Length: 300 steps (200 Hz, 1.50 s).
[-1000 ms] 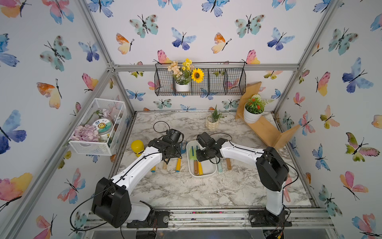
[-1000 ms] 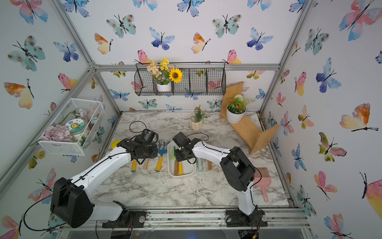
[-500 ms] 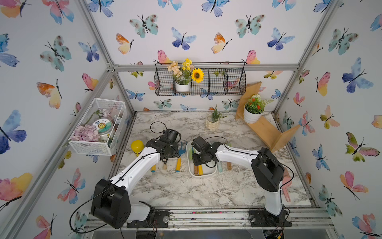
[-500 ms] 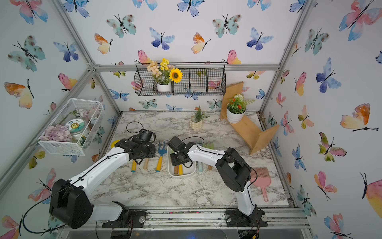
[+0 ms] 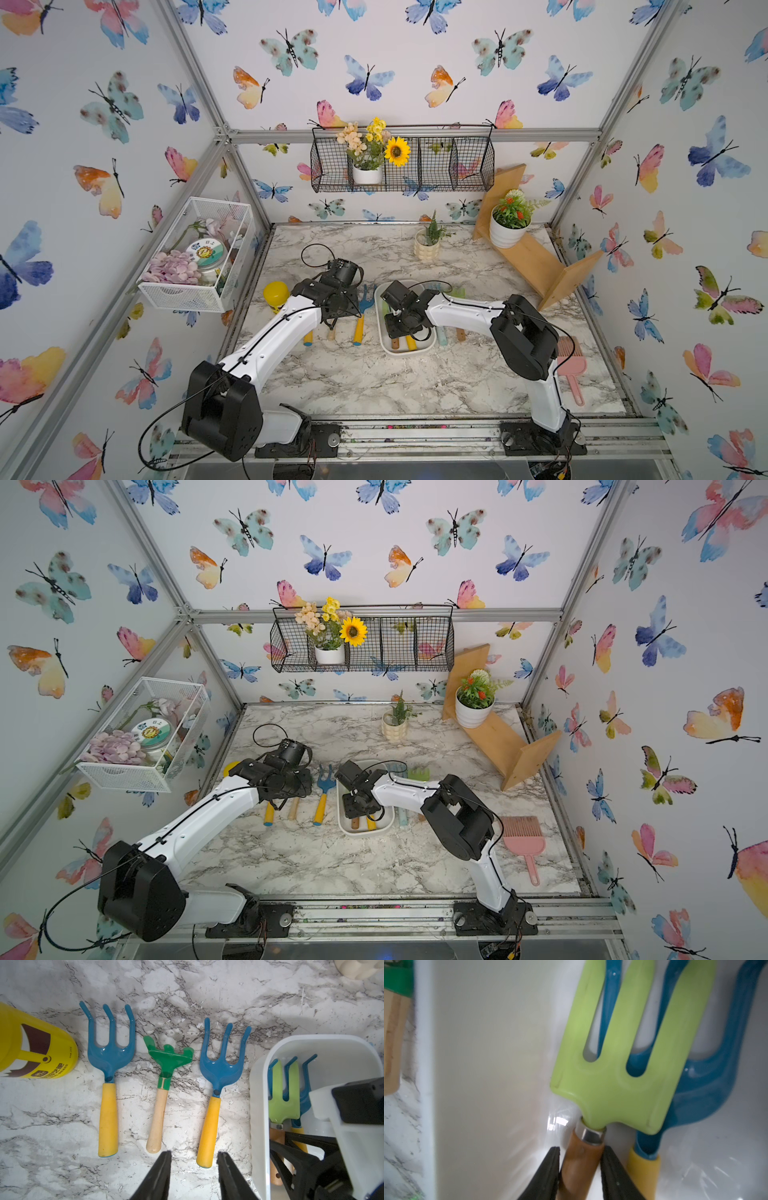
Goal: Take the hand rake out of the storage box
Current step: Pick up the rake from the storage box, then place the rake at the center of the board.
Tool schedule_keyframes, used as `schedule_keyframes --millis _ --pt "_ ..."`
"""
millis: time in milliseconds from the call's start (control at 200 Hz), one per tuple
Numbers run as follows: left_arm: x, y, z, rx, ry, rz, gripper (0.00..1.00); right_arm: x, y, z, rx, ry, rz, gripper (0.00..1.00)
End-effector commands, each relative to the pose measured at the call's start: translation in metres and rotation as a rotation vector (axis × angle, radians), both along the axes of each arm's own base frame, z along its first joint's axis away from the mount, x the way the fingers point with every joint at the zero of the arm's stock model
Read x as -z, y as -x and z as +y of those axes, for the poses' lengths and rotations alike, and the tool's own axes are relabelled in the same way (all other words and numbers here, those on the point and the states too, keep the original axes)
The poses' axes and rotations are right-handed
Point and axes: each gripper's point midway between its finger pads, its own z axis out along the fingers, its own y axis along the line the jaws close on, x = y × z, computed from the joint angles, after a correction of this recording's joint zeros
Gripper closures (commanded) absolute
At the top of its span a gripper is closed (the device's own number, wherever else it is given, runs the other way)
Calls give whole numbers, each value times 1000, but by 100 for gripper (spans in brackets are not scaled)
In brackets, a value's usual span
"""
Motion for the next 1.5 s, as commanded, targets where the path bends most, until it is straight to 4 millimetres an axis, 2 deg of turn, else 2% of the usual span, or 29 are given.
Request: schedule_keyframes --millis 0,350,556,721,891,1086,1207,1277,1402,1497 --pt "-3 3 5 -11 -3 -7 58 6 -2 -2 32 29 3 66" --pt "-4 2 6 -12 -9 -7 58 -43 -11 -3 59 -22 -84 70" --pt "-6 1 6 -14 -9 -9 58 -64 -14 -8 63 -32 -124 72" --pt "-7 1 4 -6 -3 -7 58 -80 -21 -26 86 -28 -156 73" --pt "-7 0 -1 21 13 -4 58 -94 -39 -68 134 -20 -186 73" --pt "-8 1 -9 67 33 -1 58 -99 -67 -149 199 -6 -192 73" --pt "-8 1 -14 92 49 5 58 -87 -75 -200 245 17 -156 73" --pt "-8 0 -18 104 51 7 59 -77 -76 -221 260 32 -133 73" --pt "-6 0 -23 113 51 17 59 -59 -71 -245 287 42 -97 74" --pt "-5 -1 -26 117 49 20 59 -50 -68 -255 290 37 -82 74"
